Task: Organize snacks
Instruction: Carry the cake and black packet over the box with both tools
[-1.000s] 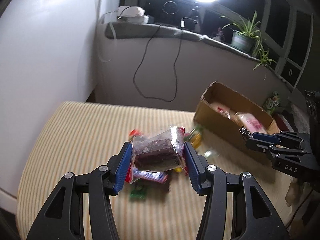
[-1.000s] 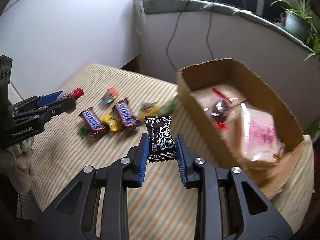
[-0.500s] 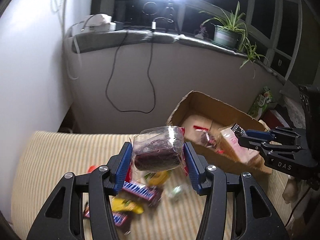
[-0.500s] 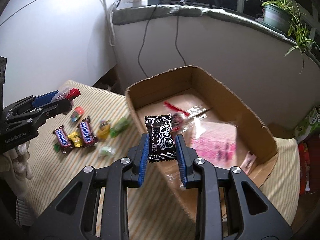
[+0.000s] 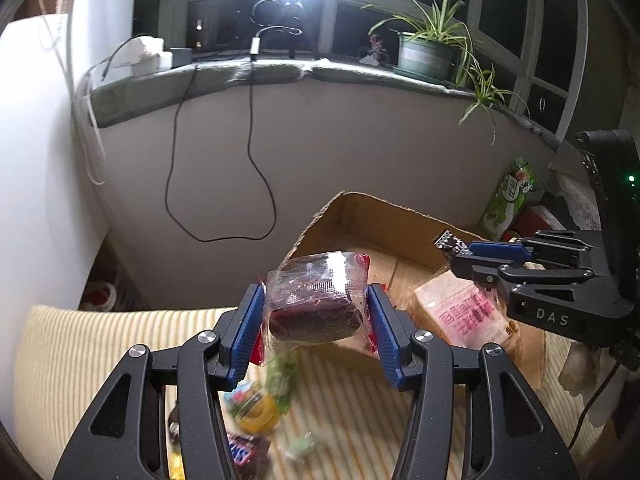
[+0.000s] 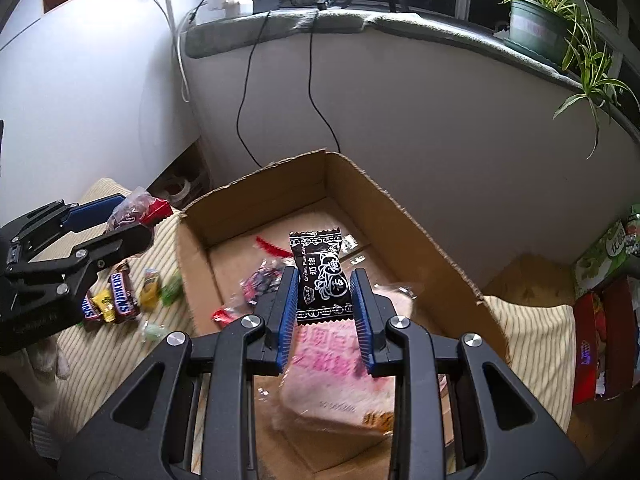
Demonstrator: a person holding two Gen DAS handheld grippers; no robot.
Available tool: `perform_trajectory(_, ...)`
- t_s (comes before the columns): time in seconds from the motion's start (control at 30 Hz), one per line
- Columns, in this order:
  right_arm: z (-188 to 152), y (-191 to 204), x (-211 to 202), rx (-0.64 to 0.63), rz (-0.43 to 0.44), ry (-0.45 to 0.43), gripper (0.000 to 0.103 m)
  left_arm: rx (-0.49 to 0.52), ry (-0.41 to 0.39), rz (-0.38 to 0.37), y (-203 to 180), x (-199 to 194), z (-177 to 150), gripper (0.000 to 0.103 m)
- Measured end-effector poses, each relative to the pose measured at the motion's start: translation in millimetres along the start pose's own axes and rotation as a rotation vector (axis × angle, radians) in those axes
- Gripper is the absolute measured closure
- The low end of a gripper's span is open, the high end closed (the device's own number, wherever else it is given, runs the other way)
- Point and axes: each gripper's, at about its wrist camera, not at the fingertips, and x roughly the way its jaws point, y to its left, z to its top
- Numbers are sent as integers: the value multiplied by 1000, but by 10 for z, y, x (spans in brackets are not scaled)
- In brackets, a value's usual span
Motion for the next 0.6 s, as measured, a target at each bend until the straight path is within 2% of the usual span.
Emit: perform_trajectory(0.6,138,-218,233,21,-35,48,75,38,30,-34,-256,295,115,52)
